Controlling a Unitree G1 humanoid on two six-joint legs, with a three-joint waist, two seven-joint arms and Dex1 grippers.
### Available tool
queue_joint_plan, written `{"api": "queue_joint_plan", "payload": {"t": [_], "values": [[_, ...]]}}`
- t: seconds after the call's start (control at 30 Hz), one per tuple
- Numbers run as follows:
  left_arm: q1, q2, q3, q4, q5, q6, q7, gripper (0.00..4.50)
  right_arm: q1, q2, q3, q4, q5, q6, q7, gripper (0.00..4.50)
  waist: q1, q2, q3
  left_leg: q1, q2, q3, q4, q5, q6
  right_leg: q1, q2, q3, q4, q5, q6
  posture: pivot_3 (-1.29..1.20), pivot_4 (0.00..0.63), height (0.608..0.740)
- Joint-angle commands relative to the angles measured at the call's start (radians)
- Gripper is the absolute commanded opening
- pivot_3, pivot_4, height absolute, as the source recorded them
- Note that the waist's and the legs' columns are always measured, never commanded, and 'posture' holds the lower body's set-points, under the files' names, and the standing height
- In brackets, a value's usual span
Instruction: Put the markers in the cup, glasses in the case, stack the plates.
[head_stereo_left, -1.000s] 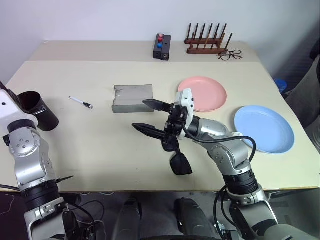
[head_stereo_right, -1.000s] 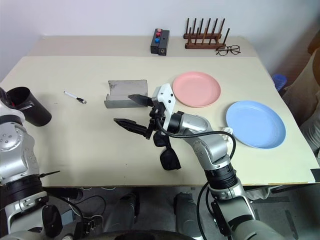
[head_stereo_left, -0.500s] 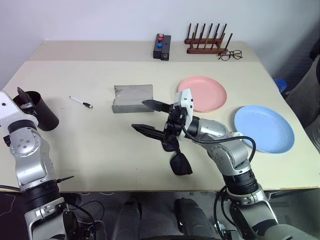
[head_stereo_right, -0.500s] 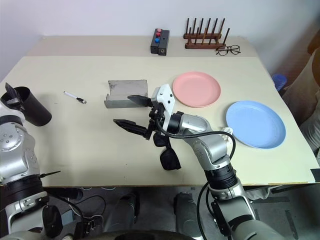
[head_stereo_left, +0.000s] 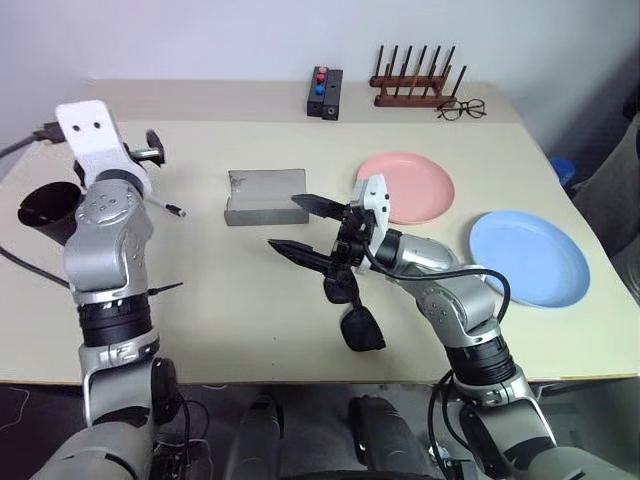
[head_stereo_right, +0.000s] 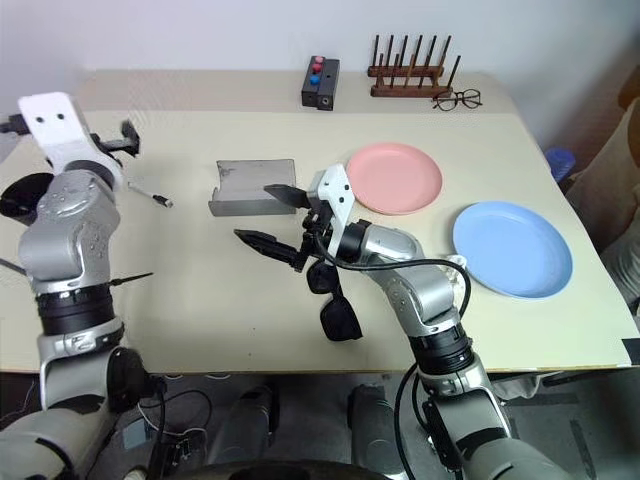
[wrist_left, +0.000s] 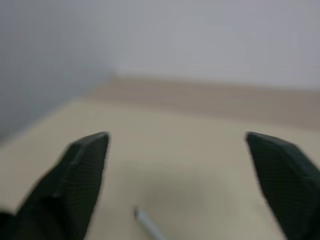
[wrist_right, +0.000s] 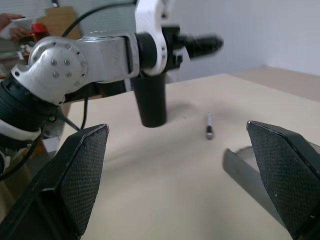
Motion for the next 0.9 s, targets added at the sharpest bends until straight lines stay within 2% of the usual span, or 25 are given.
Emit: {"api": "queue_joint_plan", "payload": {"t": [0.03, 0.4, 0.67, 0.87, 0.9], "values": [[-0.097, -0.01, 0.048, 0.122, 0.014, 0.099, 0.076, 4.44, -0.006, 0.004, -0.011, -0.018, -0.003, -0.027, -0.002, 4.5, -0.002, 0.0, 0.0, 0.0, 0.0, 0.0, 0.0, 0.0, 0.0, 0.0, 0.0, 0.0, 0.0, 0.0, 0.0, 0.0, 0.15, 0.74], [-0.32, -0.046, 0.222, 0.601, -0.036, 0.058, 0.258, 4.44, 0.016, 0.011, -0.009, -0.021, -0.014, -0.038, -0.01, 4.5, -0.001, 0.0, 0.0, 0.0, 0.0, 0.0, -0.001, 0.0, 0.0, 0.0, 0.0, -0.001, -0.001, 0.0, 0.001, 0.0, 0.15, 0.74], [-0.413, -0.016, 0.236, 0.855, -0.047, 0.009, 0.315, 4.44, 0.028, 0.015, -0.001, -0.025, -0.018, -0.041, -0.014, 4.5, 0.0, 0.0, 0.0, 0.0, 0.0, 0.0, -0.002, 0.0, -0.001, 0.0, 0.0, -0.001, -0.001, 0.0, 0.001, 0.0, 0.15, 0.74], [-0.443, 0.012, 0.242, 0.948, -0.06, -0.019, 0.362, 4.44, 0.034, 0.013, 0.001, -0.026, -0.021, -0.04, -0.014, 4.5, -0.002, 0.0, 0.0, 0.001, 0.0, 0.0, -0.006, 0.001, -0.002, -0.001, 0.0, -0.001, -0.003, 0.0, 0.001, 0.0, 0.15, 0.74], [-0.445, 0.015, 0.242, 0.956, -0.064, -0.025, 0.365, 4.22, 0.035, 0.012, 0.001, -0.027, -0.021, -0.04, -0.014, 4.5, -0.002, 0.0, 0.0, 0.001, 0.0, 0.0, -0.007, 0.002, -0.003, -0.001, 0.0, -0.001, -0.003, 0.0, 0.001, 0.0, 0.15, 0.74]]}}
